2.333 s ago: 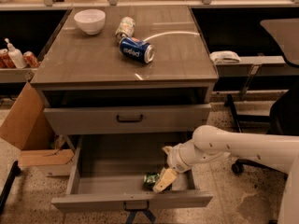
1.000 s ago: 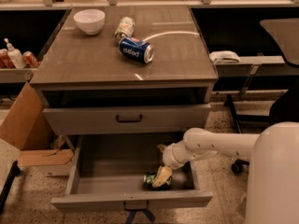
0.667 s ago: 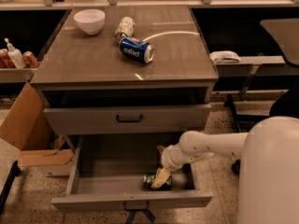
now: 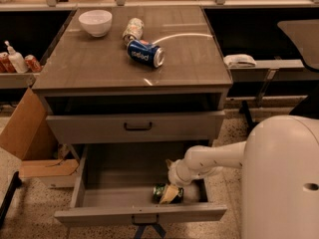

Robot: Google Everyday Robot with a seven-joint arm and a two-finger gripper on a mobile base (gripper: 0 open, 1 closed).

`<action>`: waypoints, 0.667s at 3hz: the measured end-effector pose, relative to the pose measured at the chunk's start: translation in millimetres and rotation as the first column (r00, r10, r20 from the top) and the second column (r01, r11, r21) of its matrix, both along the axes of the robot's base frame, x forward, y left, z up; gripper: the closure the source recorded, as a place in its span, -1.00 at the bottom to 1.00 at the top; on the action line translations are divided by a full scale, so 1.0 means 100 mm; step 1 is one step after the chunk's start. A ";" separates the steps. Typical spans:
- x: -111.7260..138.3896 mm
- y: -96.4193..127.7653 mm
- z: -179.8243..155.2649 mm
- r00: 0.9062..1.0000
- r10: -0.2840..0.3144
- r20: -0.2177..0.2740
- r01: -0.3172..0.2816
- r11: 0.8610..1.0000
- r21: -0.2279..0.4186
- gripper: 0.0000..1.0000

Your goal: Pick green can from middle drawer and place on counter

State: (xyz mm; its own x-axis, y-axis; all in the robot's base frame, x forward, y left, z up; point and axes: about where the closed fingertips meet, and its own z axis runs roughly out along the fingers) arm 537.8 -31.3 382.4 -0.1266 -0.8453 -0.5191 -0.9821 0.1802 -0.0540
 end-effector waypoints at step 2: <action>-0.09 0.06 -0.06 1.000 0.002 -0.019 -0.002 1.000 0.001 -0.52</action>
Offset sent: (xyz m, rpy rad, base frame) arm -0.0148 0.0090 -0.0074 0.0008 0.0310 0.0014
